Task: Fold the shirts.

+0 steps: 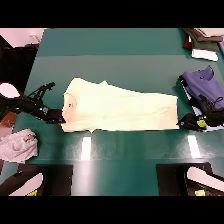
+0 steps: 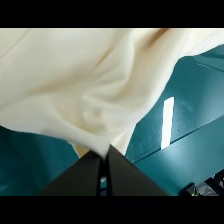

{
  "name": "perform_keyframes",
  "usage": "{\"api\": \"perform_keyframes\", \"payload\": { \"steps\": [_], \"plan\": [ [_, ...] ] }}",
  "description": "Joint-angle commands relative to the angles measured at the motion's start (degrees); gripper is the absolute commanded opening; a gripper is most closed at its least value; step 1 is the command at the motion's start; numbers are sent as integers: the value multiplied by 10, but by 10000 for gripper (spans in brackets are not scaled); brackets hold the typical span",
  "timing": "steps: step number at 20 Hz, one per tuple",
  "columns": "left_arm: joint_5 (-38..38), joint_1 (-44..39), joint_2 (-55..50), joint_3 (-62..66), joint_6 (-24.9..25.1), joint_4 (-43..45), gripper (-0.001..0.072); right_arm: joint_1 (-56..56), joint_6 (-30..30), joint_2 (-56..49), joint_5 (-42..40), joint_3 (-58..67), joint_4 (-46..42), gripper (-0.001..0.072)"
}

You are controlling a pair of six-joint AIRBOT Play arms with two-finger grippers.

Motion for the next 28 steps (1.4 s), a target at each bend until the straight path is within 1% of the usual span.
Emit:
{"api": "perform_keyframes", "payload": {
  "steps": [1, 2, 3, 4, 5, 6, 8, 9, 12, 13, 16, 18, 19, 21, 23, 26, 27, 28],
  "plan": [
    [1, 0, 0, 0, 0, 0, 25, 0, -11, -31, -4, 5, -1, 412],
    [3, 0, 0, 0, 0, -1, 25, 0, -14, -30, -2, 5, 8, 408],
    [5, 0, 0, 0, -1, -3, 25, 1, -15, -30, 4, 5, 13, 364],
    [7, 0, 0, 0, -2, -7, 25, 0, -18, -30, 11, 5, 19, 304],
    [8, 0, 0, 0, -2, -11, 25, 0, -18, -30, 15, 5, 19, 303],
    [10, 0, 0, 0, -2, -17, 25, 0, -19, -30, 22, 5, 18, 253],
    [11, 0, 0, 0, -2, -28, 25, 0, -34, -30, 37, 5, 19, 54],
    [11, 0, 0, 0, -2, -29, 25, 0, -39, -30, 41, 5, 19, 13],
    [11, 0, 1, 0, -2, -39, 25, 0, -39, -17, 45, 5, 30, 11],
    [10, 0, 4, 7, -2, -47, 25, 0, -39, 0, 45, 6, 50, 11],
    [4, 0, 4, 92, -2, -71, 24, 1, -39, 76, 40, 22, 168, 10],
    [4, 0, 4, 194, -11, -87, 25, 1, -37, 126, 38, 71, 255, 10],
    [6, 0, 4, 256, -23, -88, 24, 1, -36, 148, 30, 104, 294, 10],
    [14, 0, 4, 385, -32, -87, 24, 1, -14, 196, -18, 186, 344, 10],
    [26, 0, 4, 517, -34, -87, 24, 0, -8, 229, -57, 277, 348, 10],
    [54, 0, 4, 701, -38, -87, 24, 0, -4, 250, -77, 426, 346, 9],
    [73, 0, 8, 749, -48, -87, 24, 0, -2, 251, -77, 479, 346, 9],
    [99, 0, 21, 771, -51, -87, 24, 0, 4, 250, -77, 529, 341, 10]
  ]
}}
